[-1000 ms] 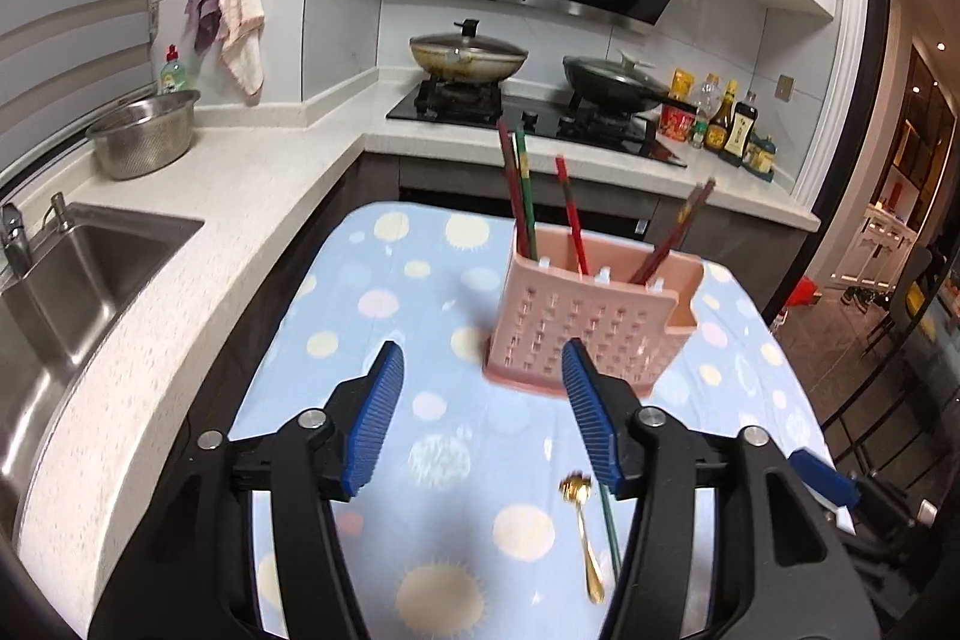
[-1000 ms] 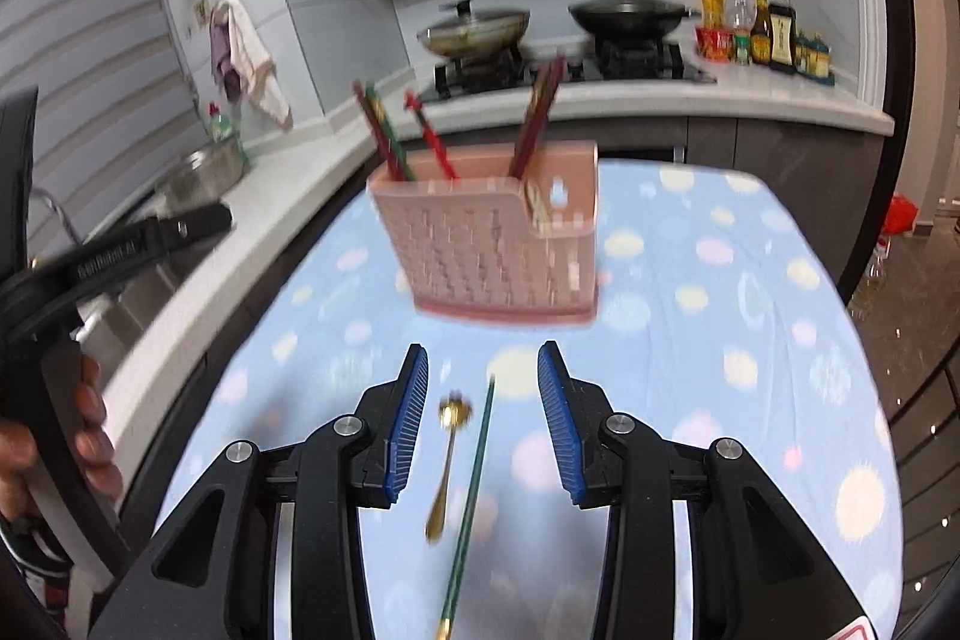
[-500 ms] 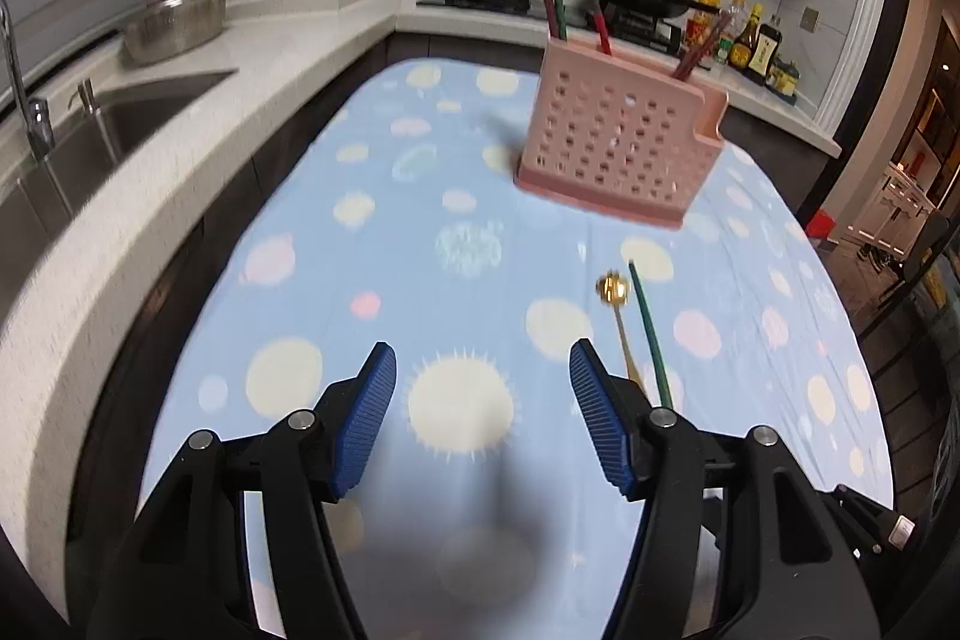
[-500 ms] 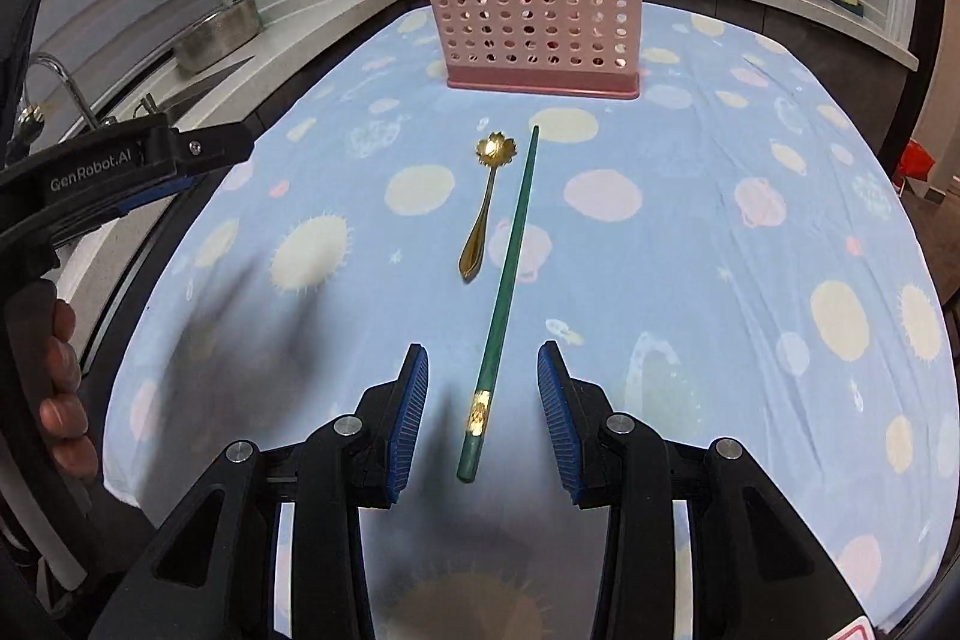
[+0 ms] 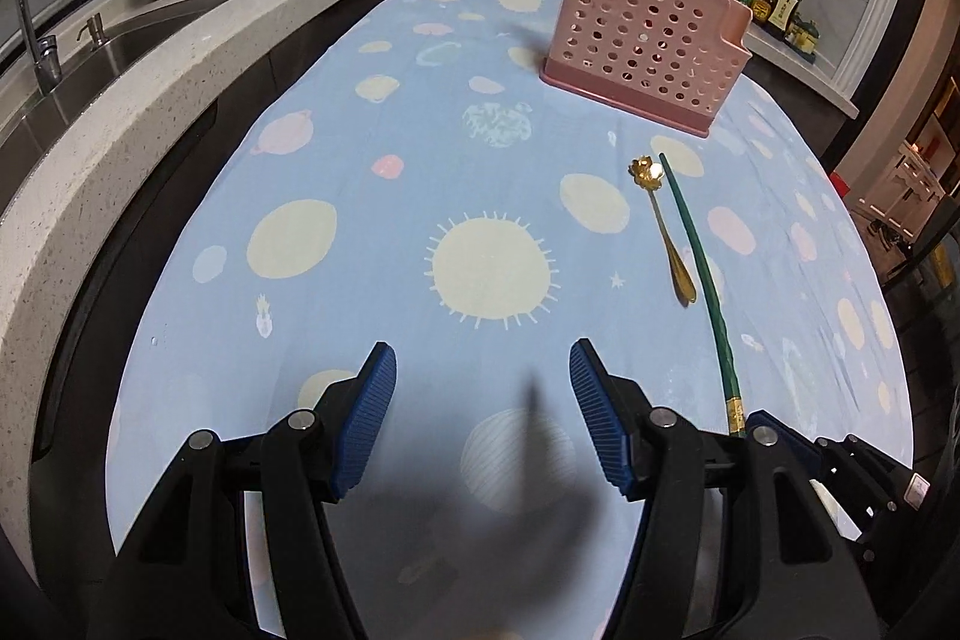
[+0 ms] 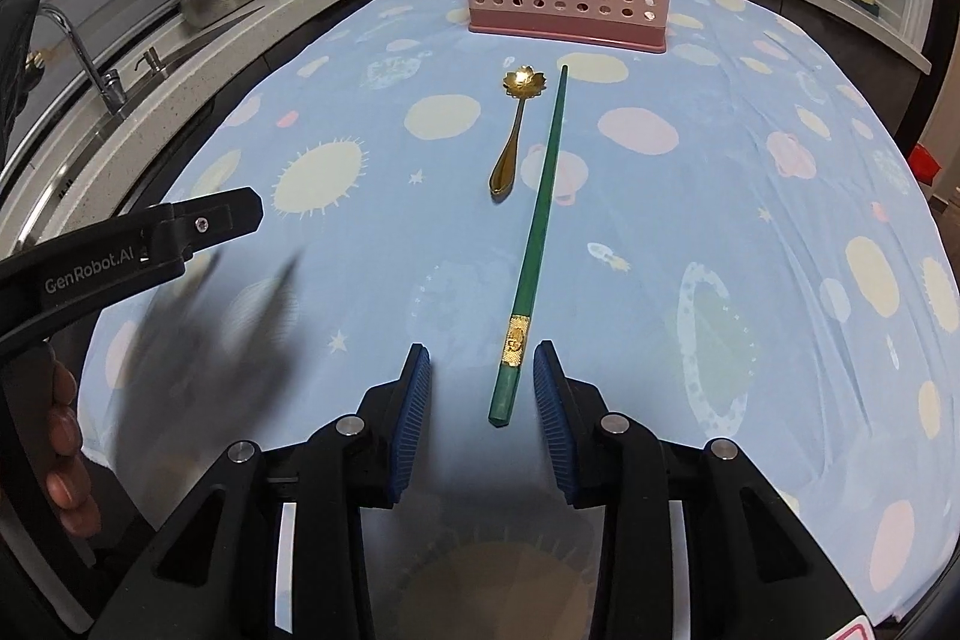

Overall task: Organize utensils
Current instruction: 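Grasp the green chopstick with the right gripper while the left gripper grasps the gold spoon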

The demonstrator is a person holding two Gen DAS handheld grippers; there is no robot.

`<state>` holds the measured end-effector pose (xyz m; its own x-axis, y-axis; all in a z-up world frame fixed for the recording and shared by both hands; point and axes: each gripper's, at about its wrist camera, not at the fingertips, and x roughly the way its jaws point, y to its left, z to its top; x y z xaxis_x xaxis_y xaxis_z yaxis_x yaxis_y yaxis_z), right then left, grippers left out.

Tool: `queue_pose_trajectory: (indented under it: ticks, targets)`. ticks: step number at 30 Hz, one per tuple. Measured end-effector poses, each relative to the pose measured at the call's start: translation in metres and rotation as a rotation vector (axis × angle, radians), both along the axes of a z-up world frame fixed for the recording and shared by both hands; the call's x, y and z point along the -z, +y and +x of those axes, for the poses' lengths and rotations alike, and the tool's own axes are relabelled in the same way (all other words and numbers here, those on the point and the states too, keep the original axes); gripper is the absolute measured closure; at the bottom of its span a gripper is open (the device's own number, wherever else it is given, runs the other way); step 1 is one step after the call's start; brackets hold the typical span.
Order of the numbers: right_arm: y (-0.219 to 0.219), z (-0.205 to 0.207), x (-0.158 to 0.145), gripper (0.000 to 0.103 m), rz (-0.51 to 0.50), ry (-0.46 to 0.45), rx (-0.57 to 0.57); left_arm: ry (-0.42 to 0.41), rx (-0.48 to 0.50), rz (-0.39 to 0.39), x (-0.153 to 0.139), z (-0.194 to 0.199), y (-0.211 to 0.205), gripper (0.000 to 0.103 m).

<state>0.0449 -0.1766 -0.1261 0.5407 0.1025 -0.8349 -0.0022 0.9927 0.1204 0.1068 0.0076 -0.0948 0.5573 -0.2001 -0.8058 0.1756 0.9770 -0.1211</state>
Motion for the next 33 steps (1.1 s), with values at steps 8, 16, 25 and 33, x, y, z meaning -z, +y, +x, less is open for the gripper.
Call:
queue_pose_trajectory:
  ticks: [8, 16, 25, 33]
  targets:
    - [-0.005, 0.002, 0.003, 0.083, -0.020, -0.014, 0.016, 0.020, -0.005, -0.005, 0.006, -0.001, 0.003, 0.046]
    - [-0.016, 0.004, 0.003, 0.096, -0.024, -0.018, 0.050, 0.027, 0.014, -0.009, 0.008, -0.002, -0.001, 0.046]
    - [-0.040, 0.001, -0.002, 0.096, 0.004, -0.021, 0.124, 0.039, 0.084, -0.053, 0.007, 0.003, -0.031, 0.041]
    - [-0.064, -0.001, -0.006, 0.096, 0.037, -0.028, 0.179, 0.024, 0.174, -0.077, 0.005, 0.020, -0.081, 0.040]
